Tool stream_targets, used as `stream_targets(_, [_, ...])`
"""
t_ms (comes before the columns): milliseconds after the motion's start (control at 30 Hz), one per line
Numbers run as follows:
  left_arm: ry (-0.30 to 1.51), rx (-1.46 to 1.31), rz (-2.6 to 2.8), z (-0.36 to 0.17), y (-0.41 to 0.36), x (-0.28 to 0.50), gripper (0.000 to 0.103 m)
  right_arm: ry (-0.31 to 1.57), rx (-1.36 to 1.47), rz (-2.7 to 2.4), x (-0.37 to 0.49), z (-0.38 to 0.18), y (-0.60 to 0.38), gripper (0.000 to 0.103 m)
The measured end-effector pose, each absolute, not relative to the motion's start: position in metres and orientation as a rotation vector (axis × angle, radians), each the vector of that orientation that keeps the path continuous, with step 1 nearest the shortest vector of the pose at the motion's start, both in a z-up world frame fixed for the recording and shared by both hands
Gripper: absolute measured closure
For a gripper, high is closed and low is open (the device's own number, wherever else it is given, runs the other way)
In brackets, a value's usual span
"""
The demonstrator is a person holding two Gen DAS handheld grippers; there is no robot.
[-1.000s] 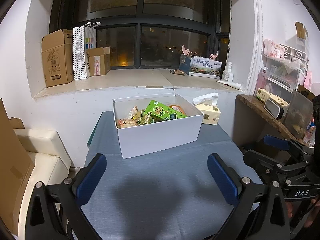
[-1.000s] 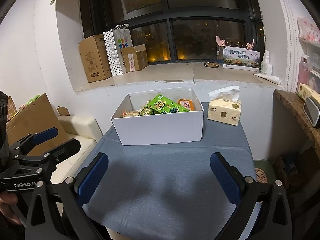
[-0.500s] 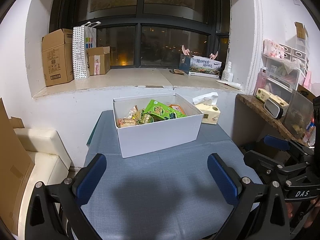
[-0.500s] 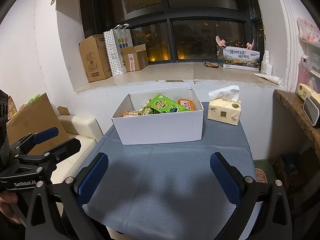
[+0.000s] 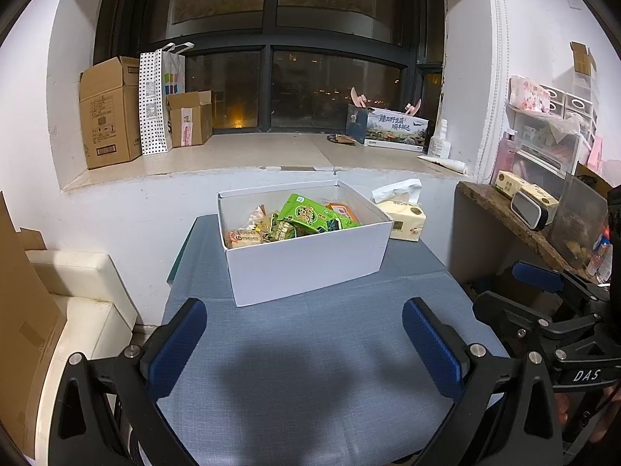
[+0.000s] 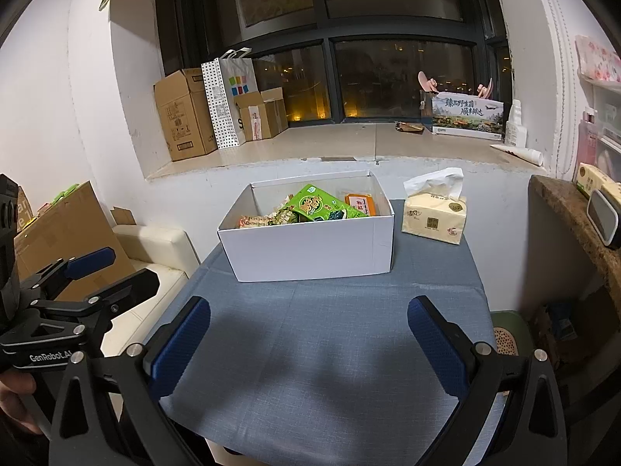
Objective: Organize snacks
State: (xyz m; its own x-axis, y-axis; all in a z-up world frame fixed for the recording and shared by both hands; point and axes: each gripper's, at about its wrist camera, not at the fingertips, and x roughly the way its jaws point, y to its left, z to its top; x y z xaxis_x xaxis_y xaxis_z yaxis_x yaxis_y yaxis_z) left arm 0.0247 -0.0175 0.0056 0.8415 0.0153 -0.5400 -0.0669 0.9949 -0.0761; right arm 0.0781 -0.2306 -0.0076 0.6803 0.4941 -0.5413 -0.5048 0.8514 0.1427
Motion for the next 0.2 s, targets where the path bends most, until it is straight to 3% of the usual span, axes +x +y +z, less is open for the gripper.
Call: stream_targets(200, [0.569, -0.097, 0.034, 0.0058, -0.0185, 0.0231, 0.000, 0.606, -0.018, 0.562, 0.0771, -0.0075, -0.2292, 0.000])
